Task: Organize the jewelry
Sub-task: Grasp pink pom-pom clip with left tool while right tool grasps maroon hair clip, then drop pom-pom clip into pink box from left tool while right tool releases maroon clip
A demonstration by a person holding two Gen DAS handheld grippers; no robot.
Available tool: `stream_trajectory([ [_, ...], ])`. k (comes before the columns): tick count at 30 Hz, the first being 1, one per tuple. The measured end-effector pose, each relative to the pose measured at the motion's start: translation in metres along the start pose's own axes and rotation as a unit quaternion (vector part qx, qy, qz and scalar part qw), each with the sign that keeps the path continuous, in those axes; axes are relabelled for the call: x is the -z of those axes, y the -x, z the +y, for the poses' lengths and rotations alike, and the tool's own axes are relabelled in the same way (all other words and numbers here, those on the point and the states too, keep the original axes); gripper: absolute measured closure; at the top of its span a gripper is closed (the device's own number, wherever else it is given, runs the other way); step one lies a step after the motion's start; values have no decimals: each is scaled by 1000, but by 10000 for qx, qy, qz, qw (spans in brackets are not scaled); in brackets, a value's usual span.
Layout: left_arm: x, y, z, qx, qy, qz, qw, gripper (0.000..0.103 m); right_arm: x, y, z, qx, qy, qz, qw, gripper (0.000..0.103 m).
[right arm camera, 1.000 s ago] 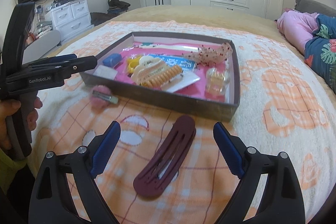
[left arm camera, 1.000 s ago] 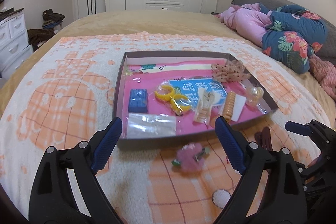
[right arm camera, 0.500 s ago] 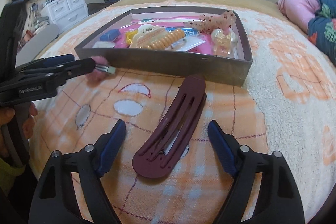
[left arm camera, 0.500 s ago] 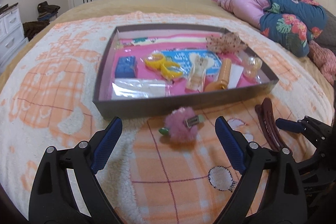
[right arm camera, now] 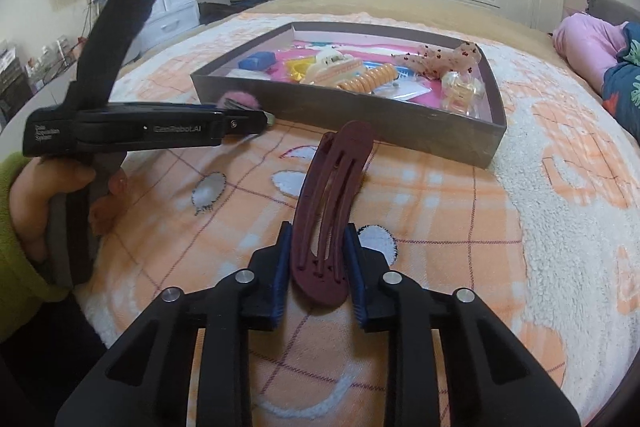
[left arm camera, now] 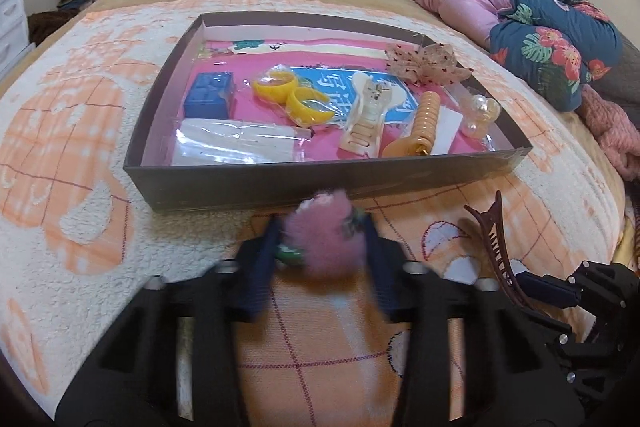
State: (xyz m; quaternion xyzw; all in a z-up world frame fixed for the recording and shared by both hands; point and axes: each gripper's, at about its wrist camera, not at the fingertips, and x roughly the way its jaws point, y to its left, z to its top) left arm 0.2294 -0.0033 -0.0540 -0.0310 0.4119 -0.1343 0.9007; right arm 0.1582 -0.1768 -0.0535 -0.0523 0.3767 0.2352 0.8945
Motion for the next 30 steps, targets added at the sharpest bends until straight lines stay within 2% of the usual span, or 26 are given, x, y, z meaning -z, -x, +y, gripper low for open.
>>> stream_trajectory([
  [5, 0, 11, -2, 163, -4, -78, 9998, 76, -2, 6, -2, -160, -120, -85, 9998, 80],
  [11, -10, 34, -2, 292, 39, -362, 9989, 76, -8, 17, 7, -341, 2, -262, 9991, 82],
  [12, -11, 36, -1, 294, 56, -393, 9988, 76, -10, 18, 8, -341, 25, -289, 9990, 83],
  [13, -13, 39, 1, 295, 95, -435, 9986, 76, -11, 19, 10, -358, 56, -330, 9988, 93],
  [14, -14, 41, 2, 303, 121, -451, 9984, 76, -13, 18, 11, -359, 75, -329, 9988, 95],
  [22, -17, 46, 8, 341, 243, -527, 9977, 76, -17, 14, 10, -230, 128, -366, 9990, 95],
  [30, -27, 54, 6, 372, 189, -707, 9966, 76, -42, 36, 1, -132, 146, -893, 9958, 95],
])
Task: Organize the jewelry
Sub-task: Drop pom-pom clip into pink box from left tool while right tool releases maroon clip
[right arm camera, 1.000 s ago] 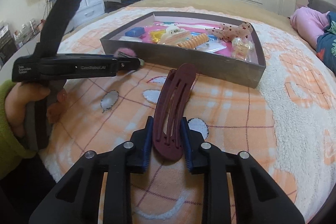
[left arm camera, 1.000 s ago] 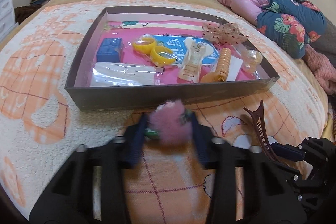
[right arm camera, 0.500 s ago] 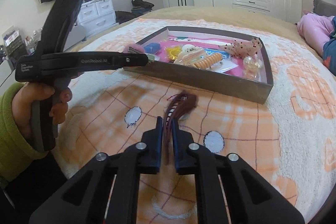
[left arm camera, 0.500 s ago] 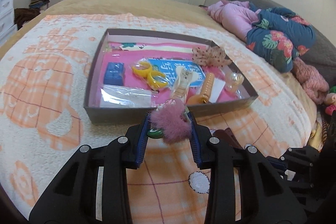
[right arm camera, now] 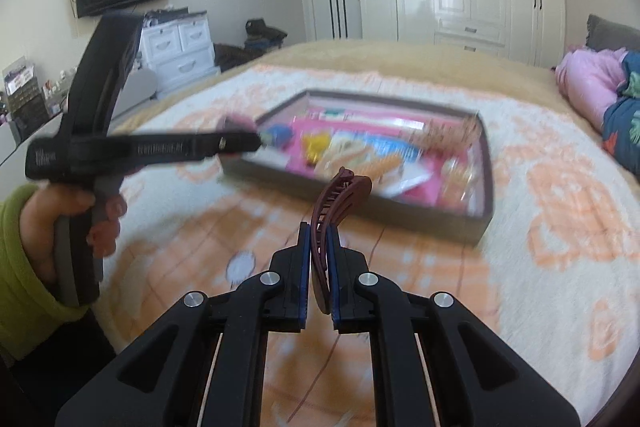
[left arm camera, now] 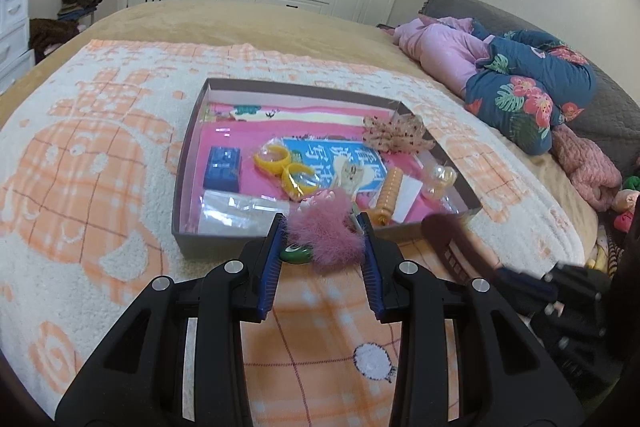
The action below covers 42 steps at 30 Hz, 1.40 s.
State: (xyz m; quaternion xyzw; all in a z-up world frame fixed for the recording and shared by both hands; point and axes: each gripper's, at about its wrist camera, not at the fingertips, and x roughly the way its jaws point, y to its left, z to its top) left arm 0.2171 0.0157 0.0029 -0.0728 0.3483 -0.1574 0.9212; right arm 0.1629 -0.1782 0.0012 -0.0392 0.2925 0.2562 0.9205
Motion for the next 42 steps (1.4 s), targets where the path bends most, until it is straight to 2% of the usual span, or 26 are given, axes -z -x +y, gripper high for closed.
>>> stream_trajectory([
  [6, -13, -6, -1, -49, -41, -42, 10000, 76, -28, -4, -18, 221, -35, -284, 9993, 95],
  [15, -35, -25, 0, -179, -139, -68, 9997, 76, -51, -23, -45, 479, -118, -346, 9982, 95],
  [30, -45, -62, 12, -372, -161, 18, 9992, 76, -54, -68, -64, 691, -237, -80, 9973, 95],
  [42, -52, -79, 28, -464, -23, -2, 9989, 76, -56, -91, -62, 591, -203, 46, 9980, 95],
])
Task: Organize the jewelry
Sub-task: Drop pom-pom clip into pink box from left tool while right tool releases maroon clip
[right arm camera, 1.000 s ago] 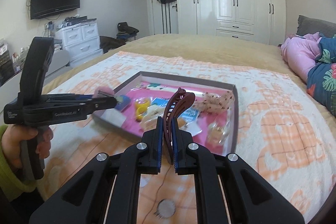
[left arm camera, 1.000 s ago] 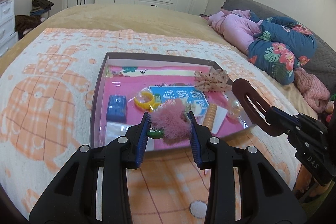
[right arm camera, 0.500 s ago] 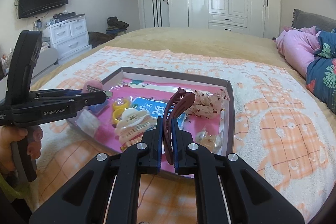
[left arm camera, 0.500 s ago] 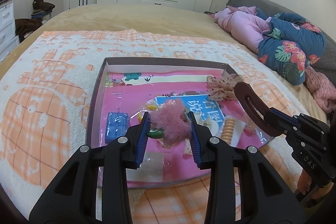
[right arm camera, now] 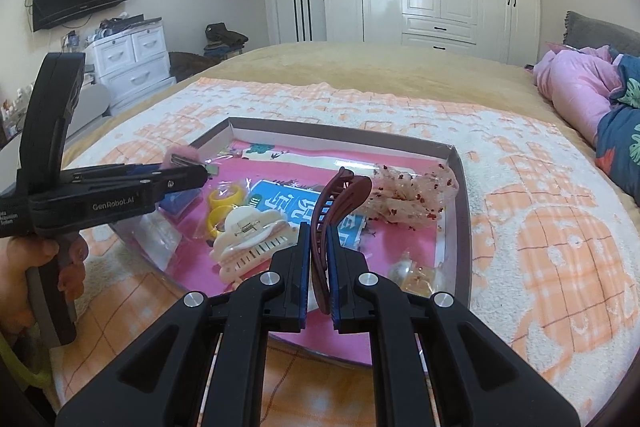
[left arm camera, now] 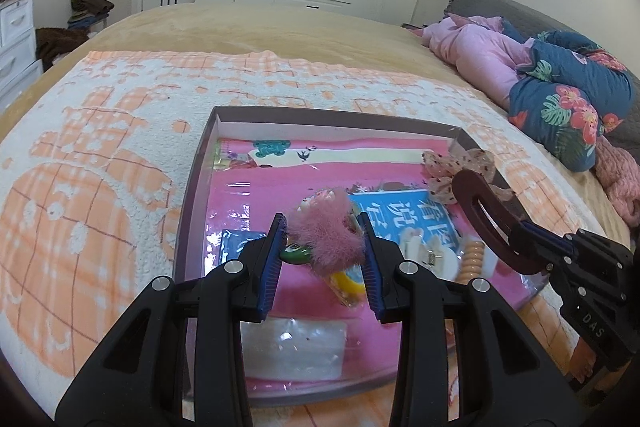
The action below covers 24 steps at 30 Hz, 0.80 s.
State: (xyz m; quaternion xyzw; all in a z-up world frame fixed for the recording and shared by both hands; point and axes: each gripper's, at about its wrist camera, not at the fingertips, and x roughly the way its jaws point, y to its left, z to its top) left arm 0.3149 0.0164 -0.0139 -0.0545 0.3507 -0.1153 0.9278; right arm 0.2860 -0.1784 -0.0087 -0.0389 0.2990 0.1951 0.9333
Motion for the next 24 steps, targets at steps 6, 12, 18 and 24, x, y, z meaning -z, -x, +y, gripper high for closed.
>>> stream_trajectory([
  [6, 2, -8, 6, -32, 53, 56, 10000, 76, -4, -16, -3, 235, -9, 99, 9997, 95],
  [12, 5, -13, 8, -32, 84, 124, 9999, 75, -4, -27, -4, 228, -40, 213, 9995, 95],
  [18, 6, -14, 8, -50, 95, 142, 9998, 75, 0, -25, -10, 187, -266, 278, 9991, 94],
  [24, 7, -14, 6, -72, 82, 162, 9998, 75, 5, -17, -12, 145, -389, 323, 9986, 94],
])
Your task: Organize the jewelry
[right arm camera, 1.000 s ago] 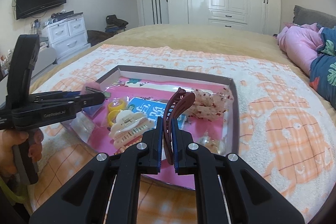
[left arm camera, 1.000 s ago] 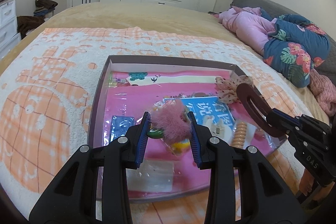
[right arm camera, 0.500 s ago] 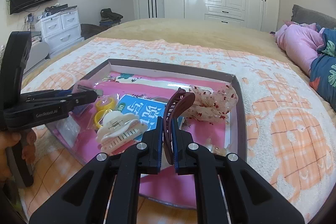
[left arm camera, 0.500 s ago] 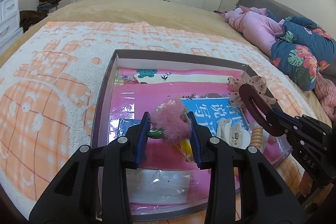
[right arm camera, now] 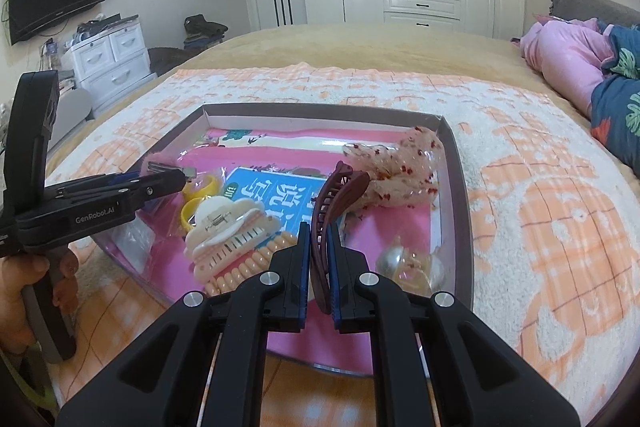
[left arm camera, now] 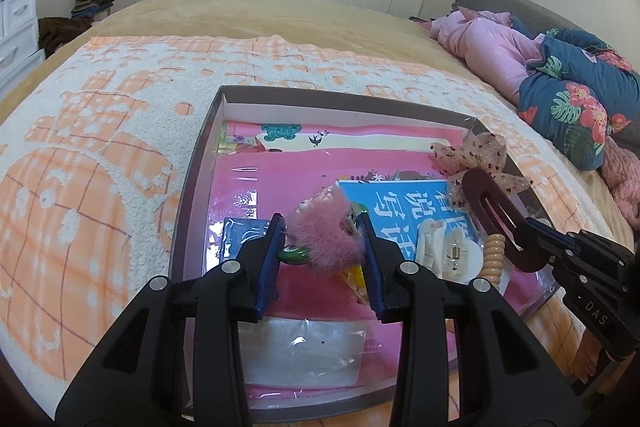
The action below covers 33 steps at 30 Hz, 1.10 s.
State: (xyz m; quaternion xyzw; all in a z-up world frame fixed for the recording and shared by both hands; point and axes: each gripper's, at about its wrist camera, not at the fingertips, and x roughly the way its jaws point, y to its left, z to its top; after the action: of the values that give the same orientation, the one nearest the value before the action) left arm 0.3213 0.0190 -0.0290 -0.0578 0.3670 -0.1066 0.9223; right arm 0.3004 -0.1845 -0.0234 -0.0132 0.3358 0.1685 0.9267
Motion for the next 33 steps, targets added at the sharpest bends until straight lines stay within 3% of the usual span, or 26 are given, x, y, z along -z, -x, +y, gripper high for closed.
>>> stream_trajectory([
  [6, 1, 2, -1, -27, 2, -4, 10000, 73, 5, 10, 1, -55, -17, -11, 10000, 88],
  [12, 1, 6, -4, -43, -25, -20, 10000, 62, 8, 17, 2, -98, -27, -8, 9999, 81],
  [21, 1, 18, -4, -120, 28, -90, 9999, 42, 13, 34, 1, -58, -83, -105, 9999, 58],
  [26, 2, 30, -3, -135, 126, -186, 9997, 32, 14, 46, 2, 23, -15, -231, 9997, 38],
  [33, 8, 49, -7, -196, 86, -302, 9993, 19, 19, 65, 2, -35, -17, -346, 9994, 22],
])
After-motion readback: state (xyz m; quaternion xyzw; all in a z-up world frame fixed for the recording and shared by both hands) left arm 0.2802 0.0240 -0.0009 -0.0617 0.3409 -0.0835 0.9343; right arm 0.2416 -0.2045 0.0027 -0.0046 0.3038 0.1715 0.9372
